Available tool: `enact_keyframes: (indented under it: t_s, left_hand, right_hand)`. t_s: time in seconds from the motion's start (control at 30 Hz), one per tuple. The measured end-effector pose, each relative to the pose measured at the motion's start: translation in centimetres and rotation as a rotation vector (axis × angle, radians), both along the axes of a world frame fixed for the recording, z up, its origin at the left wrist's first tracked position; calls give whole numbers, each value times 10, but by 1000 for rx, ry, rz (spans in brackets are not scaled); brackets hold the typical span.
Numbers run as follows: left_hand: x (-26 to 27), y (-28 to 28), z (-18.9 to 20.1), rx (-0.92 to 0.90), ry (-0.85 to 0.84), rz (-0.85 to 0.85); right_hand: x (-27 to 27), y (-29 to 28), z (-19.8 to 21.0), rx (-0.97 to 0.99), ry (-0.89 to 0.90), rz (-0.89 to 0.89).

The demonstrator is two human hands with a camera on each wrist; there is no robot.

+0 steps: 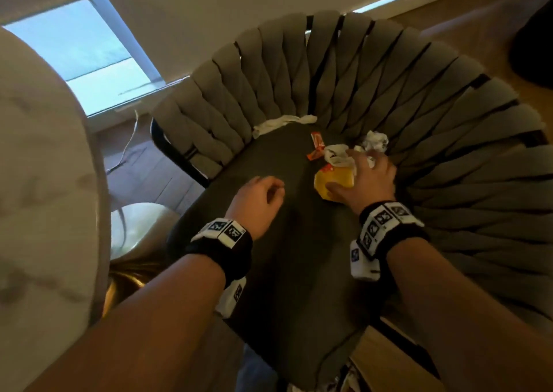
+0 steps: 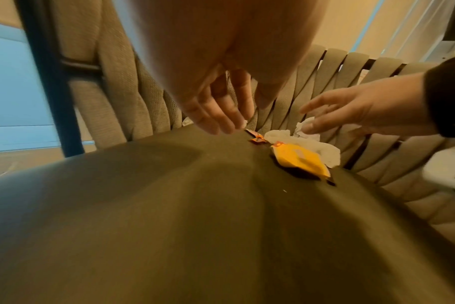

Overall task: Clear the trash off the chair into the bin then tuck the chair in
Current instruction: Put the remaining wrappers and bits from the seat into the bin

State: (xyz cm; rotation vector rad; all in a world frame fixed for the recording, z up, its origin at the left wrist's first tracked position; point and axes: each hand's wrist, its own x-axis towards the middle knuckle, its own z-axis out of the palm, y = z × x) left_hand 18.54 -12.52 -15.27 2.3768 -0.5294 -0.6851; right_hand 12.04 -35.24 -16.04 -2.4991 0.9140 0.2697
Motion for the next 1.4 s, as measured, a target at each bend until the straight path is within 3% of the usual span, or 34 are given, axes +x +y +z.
enact_keyframes:
  t_s: [0.13,0.23,0.4,0.57,0.77,0.93,1.0,1.2,1.3,1.4]
  left_hand:
    - [66,-27,-24,7,-146,13]
    - [110,-51,-37,101,-228,-30]
    - [150,-70,-69,294,-194,-141]
    - [156,-69,-86,388,-278,-160]
    - [120,-60,-64,104,-298,-196]
    - [92,-91,-52,102,-356,-253]
    - [89,-112,-54,131,-334,-282]
    - [93,-128,-70,320,-200,-596]
    - [86,-116,-64,353,-185,-609]
    - [64,-97,-54,305,-96,-513]
  right_hand:
    - [43,-24,-30,-95,212,116]
    - [48,-22,-42,-55,326,86]
    - [46,-17,-46,-93,444,187]
    - [35,-9,-38,152,217,-39]
    - [20,12,-28,283,36,-46]
    - [0,30,-13,339,-4,-101]
    - [-12,32,-14,355,-8,-143]
    - [-31,37,-19,403,-49,-214]
    - [-34,38,-17,420,-67,-232]
    - [-44,42,-10,440,-97,-241]
